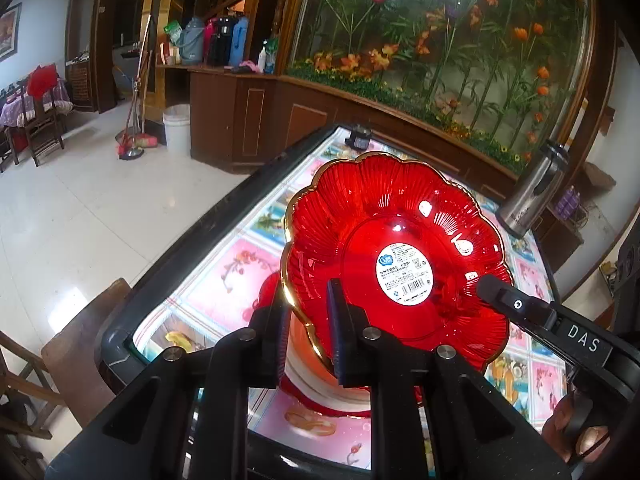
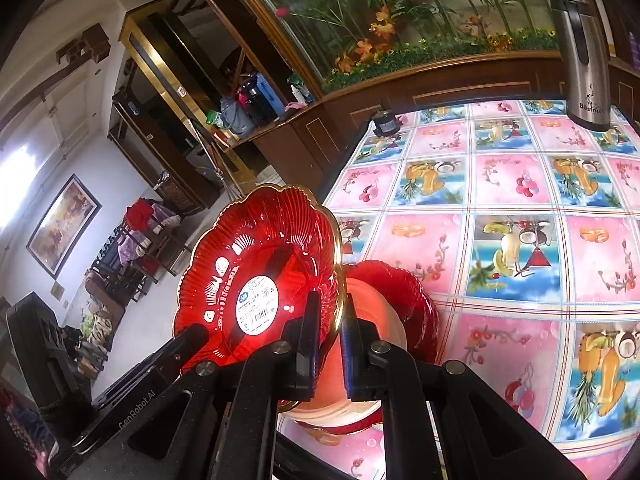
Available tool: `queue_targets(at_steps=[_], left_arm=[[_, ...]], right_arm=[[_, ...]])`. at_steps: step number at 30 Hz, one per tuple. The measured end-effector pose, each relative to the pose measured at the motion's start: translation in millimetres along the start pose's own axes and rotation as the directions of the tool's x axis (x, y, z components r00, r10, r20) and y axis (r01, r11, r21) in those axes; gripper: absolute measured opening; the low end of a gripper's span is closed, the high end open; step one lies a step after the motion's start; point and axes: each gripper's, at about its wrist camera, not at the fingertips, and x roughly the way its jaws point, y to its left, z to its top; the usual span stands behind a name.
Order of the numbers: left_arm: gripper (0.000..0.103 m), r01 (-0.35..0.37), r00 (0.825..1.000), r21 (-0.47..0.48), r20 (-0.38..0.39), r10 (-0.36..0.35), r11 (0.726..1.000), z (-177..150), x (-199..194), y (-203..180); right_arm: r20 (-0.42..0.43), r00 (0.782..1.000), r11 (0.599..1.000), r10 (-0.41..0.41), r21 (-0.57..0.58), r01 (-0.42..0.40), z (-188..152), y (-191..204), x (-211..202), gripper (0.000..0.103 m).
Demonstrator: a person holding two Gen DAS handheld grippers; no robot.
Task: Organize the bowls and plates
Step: 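Lower the red plate with the left tool onto the beige plates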
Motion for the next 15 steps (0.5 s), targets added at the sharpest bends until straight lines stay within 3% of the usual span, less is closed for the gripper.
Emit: queue_targets(at_steps=[6,15], left_arm=[[0.016,0.001,0.997,0.009,-0.071,-0.001,1.000,-13,22,-1],[0.016,-0.006,0.995,0.029,-0.102,0.008,1.000,-26,30,-3]], right_arm=[[-0.052,0.998,0.999,-0.023,0.030,0.025,-12,-16,12,0.008],[-0.100,0.994,0.997,-0.048,0.052,0.054,-27,-33,25,0.009]])
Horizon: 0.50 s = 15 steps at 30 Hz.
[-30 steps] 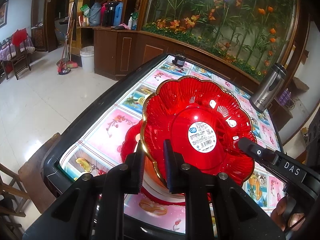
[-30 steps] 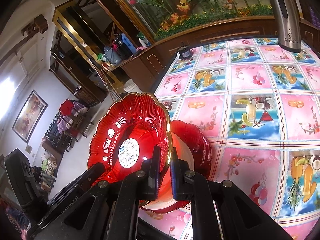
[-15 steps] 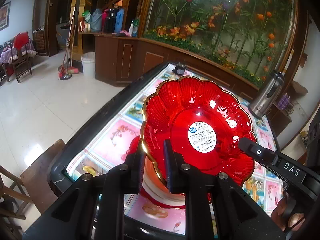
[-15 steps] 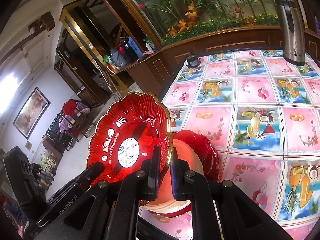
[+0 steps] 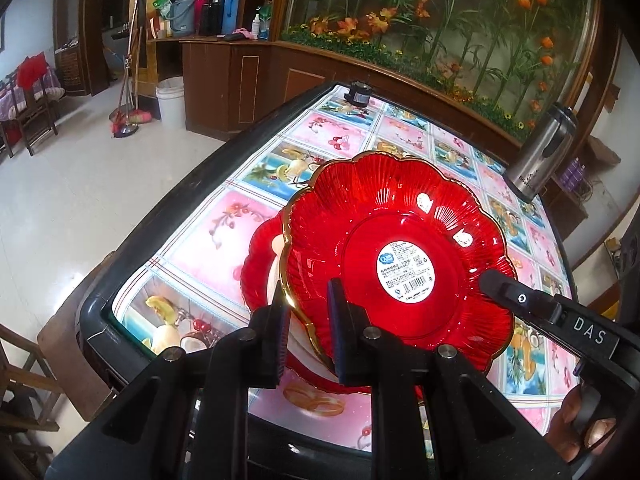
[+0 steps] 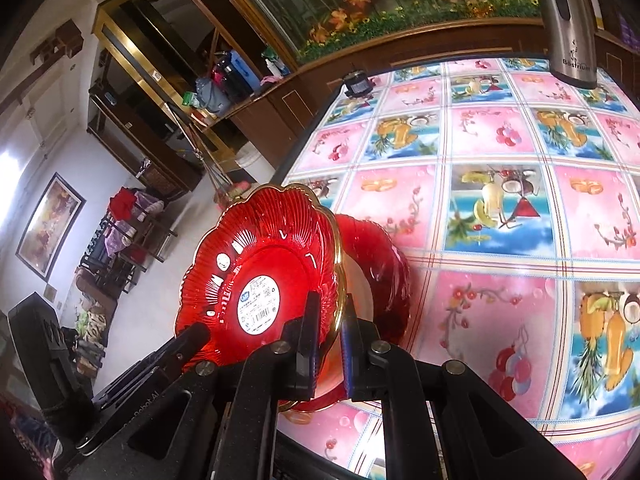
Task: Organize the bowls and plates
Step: 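Lower the red plate with the left tool onto the beige plates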
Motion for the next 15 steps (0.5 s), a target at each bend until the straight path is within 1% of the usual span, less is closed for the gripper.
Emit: queue_targets(at_steps=[9,15], left_arm=[[0.016,-0.007,1.000,0.015,-0.009,0.008,1.000,-10,5,-1],[0.017,-0.021,1.000,0.036,0.003,0.021,0.999,-13,11,-5]], right_arm=[[-0.018,1.000,1.000,-0.011,-0.002,0.011,-10,-3,8,0.009],[-0.020,1.000,1.000,-0.018,0.007,0.018,-15,-10,10,0.009]])
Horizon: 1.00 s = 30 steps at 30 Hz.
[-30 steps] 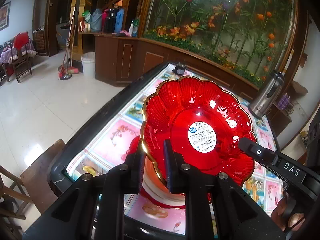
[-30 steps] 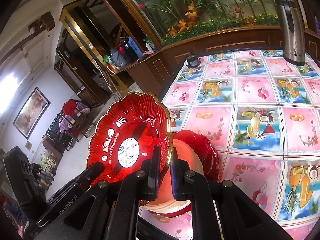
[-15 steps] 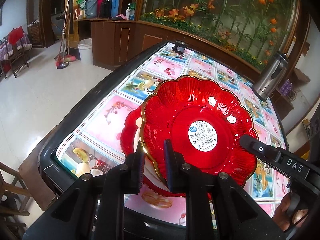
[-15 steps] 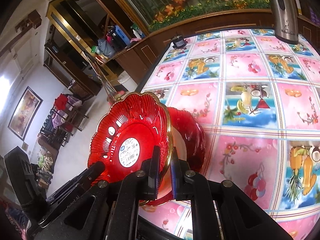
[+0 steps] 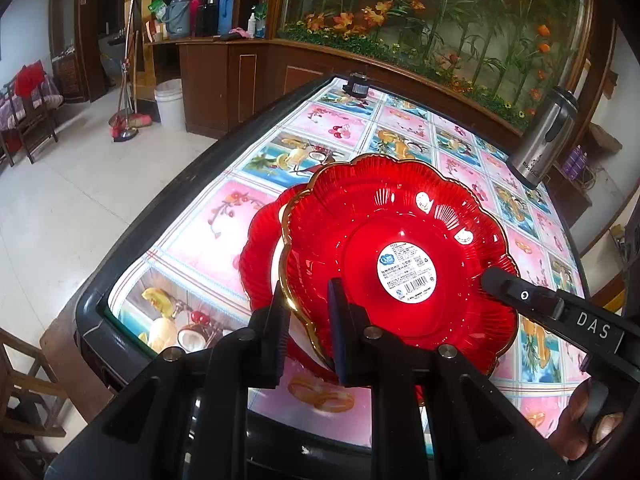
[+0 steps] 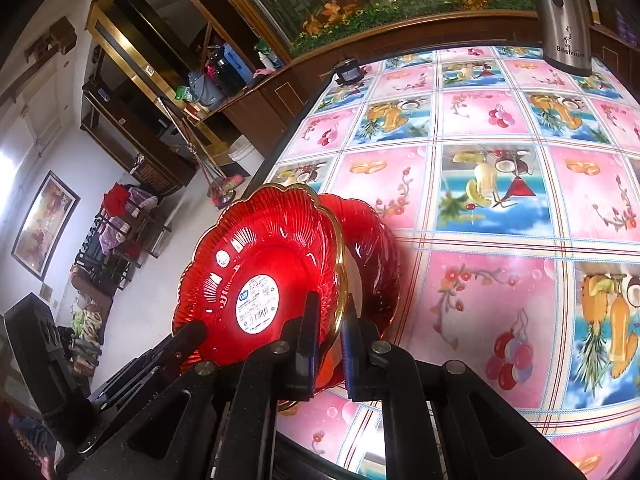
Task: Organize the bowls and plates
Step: 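Lower the red plate with the left tool onto the beige plates, then settle the red plate on the stack and open the left tool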
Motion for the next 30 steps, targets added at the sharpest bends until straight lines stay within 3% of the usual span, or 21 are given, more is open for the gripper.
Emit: queue_targets(at_steps=[30], left_arm=[[0.017,-0.003,0.999,0.013,0.037,0.002,1.000,14,0,-9]], right_arm=[[0.049,0.999,1.000,0.000,-0.003,0.000,21,2,-10,0.009]])
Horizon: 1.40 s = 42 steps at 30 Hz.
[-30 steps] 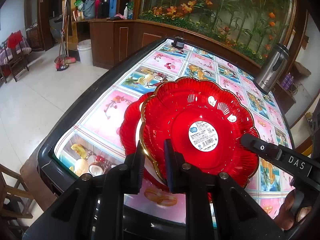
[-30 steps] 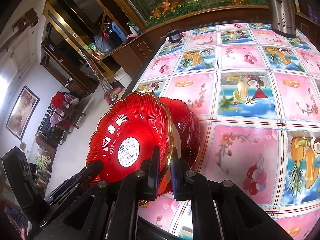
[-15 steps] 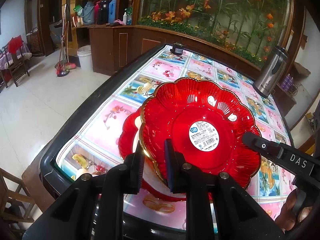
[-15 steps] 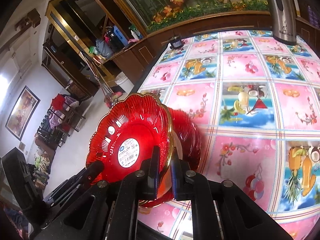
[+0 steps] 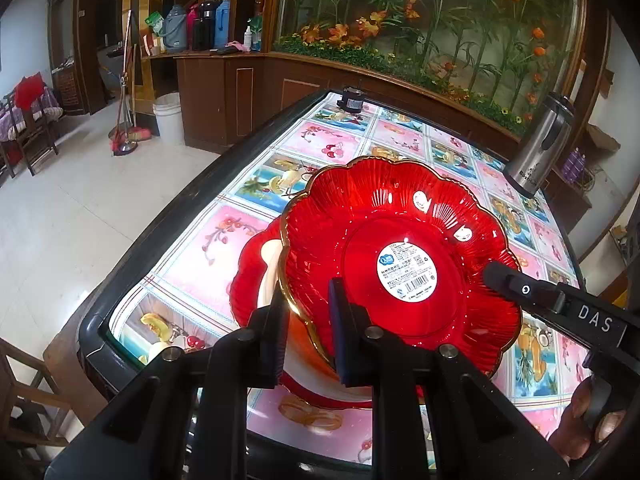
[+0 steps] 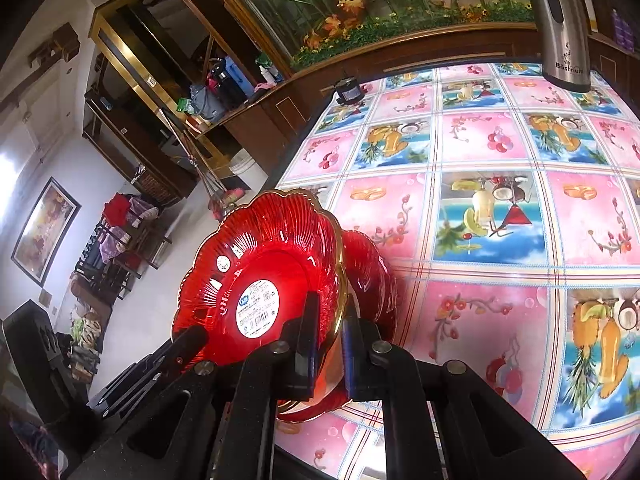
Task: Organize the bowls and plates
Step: 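Settle the red plate on the stack and open the left tool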
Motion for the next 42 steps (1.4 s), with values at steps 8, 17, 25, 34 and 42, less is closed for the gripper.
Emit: queue_targets(at_steps=[8,17,25,34,42], left_arm=[[0.017,0.003,1.000,-0.011,-0.029,-0.003,1.000,-2,7,1],[0.017,-0.007,1.000,-0.020,-0.019,0.007,1.000,1,8,3],[0.017,-0.005,1.000,-0.020,-0.015,0.005,1.000,4,6,2],[0.018,0.001,0.999,-0.035,-0.040,-0.003,0.999,4,13,2],[0.020,0.011,0.999,-0.051,-0.044,-0.013,0.999,4,11,4]], right_arm=[[-0.022,1.000,1.000,-0.007,0.005,0.007,1,-2,7,0.009],[-0.015,1.000,1.000,0.001,-0.010,-0.001,7,2,11,0.009],[-0.023,1.000,1.000,-0.005,-0.010,0.005,9,1,16,0.009],[-0.030,0.999,0.999,-0.015,-0.029,0.015,9,2,20,0.014],[-0.027,1.000,0.999,-0.011,-0.034,0.010,10,5,17,0.015]])
